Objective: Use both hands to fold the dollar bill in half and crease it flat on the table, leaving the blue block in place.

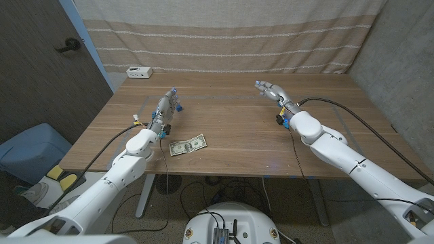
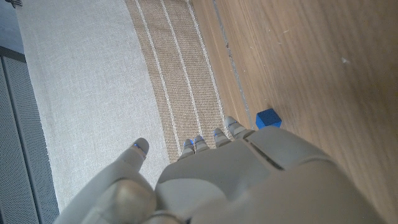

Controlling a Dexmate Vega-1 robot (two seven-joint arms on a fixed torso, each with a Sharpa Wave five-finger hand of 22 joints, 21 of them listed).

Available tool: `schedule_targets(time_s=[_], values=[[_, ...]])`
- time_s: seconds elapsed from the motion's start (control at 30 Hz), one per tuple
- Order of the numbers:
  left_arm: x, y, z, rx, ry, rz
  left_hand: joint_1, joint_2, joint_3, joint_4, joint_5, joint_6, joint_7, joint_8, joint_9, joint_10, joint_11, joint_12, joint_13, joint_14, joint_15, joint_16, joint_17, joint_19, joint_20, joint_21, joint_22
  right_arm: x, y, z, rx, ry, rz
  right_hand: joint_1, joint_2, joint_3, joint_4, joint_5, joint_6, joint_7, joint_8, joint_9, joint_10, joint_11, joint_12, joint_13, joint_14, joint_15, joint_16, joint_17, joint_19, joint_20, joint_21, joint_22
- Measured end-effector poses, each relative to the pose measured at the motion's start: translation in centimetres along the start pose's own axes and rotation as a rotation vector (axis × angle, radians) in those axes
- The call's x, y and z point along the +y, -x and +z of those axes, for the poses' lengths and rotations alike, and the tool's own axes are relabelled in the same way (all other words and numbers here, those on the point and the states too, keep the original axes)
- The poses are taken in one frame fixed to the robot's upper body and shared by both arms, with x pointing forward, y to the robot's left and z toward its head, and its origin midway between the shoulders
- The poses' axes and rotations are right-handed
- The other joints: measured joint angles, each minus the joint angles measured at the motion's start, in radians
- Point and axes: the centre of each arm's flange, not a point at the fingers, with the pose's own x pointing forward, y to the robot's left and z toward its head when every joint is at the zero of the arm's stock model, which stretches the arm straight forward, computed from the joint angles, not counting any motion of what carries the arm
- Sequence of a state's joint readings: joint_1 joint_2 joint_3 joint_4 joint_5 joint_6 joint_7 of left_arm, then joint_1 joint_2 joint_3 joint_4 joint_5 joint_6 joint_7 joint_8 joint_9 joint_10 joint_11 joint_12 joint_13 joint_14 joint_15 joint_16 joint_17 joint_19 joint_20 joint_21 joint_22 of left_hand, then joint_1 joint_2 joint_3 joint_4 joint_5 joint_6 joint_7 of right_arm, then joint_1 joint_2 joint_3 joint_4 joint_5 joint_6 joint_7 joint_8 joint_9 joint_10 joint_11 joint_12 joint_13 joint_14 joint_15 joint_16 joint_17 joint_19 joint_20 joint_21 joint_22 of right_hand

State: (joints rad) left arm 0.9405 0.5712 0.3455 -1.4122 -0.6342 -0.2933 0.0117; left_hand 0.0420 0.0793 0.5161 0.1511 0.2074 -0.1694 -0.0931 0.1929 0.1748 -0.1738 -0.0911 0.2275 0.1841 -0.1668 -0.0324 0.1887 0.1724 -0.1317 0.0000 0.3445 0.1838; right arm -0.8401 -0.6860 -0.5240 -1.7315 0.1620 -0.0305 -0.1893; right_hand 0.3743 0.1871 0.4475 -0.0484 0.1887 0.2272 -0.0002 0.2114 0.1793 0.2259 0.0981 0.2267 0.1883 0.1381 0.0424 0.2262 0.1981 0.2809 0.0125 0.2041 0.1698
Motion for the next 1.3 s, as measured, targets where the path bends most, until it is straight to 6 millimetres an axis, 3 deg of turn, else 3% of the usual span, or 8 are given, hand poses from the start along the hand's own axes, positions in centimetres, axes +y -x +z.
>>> schedule_targets(time_s=[1.3], values=[[0.2, 1.1, -0.1, -0.011, 0.004, 0.007, 0.0, 0.0, 0.003, -0.003, 0.0, 0.0, 0.0, 0.0, 0.0, 0.0, 0.0, -0.006, 0.0, 0.0, 0.0, 0.0, 0.0, 0.005, 0.005, -0.005, 0.0, 2.3, 0.0, 3.2, -0.048, 0.17, 0.09, 0.02, 0.001, 0.008, -0.003, 0.0, 0.021, -0.003, 0.0, 0.0, 0.019, 0.002, 0.0, 0.0, 0.007, -0.007, 0.0, 0.0, 0.01, 0.0, 0.0, 0.0]])
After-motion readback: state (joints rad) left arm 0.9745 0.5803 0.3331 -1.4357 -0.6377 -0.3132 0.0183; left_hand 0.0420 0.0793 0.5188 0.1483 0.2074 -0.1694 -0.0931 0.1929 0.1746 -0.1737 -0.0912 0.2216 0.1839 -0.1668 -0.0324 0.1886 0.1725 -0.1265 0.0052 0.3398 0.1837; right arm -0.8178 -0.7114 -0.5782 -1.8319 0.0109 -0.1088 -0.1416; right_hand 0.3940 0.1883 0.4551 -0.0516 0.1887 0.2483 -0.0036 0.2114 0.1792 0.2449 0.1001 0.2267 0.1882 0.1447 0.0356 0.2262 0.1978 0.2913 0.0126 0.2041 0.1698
